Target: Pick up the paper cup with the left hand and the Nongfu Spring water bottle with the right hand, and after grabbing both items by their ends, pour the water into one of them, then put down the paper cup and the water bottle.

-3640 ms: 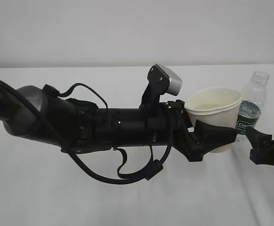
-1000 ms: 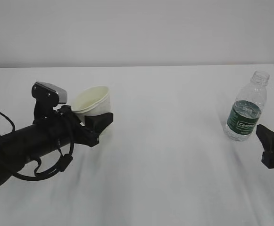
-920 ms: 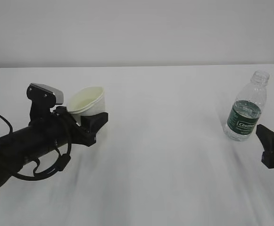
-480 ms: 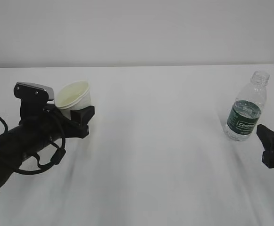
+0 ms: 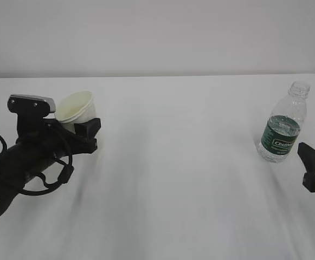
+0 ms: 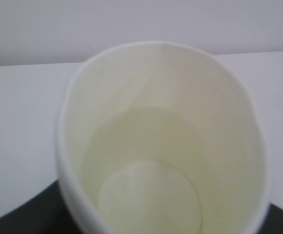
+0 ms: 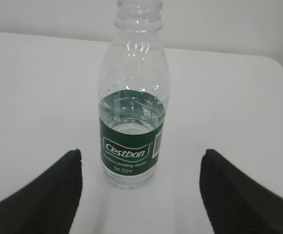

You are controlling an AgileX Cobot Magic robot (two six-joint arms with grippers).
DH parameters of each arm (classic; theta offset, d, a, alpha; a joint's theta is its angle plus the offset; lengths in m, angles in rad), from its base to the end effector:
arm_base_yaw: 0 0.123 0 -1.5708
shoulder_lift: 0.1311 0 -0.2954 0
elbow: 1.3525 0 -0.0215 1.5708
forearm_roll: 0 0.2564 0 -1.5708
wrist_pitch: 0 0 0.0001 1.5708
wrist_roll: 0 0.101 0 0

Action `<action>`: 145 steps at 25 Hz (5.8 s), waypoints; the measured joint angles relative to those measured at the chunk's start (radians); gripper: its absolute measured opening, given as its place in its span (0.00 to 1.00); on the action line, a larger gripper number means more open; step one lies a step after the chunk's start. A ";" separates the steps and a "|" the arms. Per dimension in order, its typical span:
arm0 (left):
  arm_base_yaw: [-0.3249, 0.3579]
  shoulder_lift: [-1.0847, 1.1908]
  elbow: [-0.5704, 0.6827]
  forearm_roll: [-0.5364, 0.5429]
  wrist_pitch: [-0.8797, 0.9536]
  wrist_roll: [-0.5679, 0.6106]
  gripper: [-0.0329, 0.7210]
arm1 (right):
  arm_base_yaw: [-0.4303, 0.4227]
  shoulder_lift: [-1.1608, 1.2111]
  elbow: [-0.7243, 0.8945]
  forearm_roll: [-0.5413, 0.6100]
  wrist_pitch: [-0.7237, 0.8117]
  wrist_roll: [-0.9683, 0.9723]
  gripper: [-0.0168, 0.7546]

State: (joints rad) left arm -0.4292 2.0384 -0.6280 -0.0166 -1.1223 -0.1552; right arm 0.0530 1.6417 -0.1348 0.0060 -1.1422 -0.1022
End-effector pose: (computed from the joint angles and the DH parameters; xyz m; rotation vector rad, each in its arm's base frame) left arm 0.3181 -0.1439 0.1035 0.2273 1.7759 -0.4135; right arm 0.2159 0.0109 0.1344 -0.1372 1.8434 -0.0376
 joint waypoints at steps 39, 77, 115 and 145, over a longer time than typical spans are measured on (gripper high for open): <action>0.000 0.189 -0.117 -0.140 -0.008 0.105 0.64 | 0.000 0.030 0.000 -0.021 0.000 0.000 0.76; 0.000 0.134 0.002 -0.061 -0.022 0.003 0.86 | 0.000 0.030 0.000 -0.046 0.000 0.000 0.76; 0.000 -0.280 0.237 -0.066 -0.022 0.001 0.83 | 0.000 -0.320 -0.077 -0.073 0.269 0.002 0.76; 0.000 -0.962 0.241 -0.010 0.570 0.001 0.82 | 0.000 -0.974 -0.200 -0.006 0.928 0.004 0.76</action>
State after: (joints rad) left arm -0.4292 1.0763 -0.3866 -0.0261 -0.5524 -0.1540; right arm 0.0530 0.6680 -0.3349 0.0000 -0.2145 -0.0986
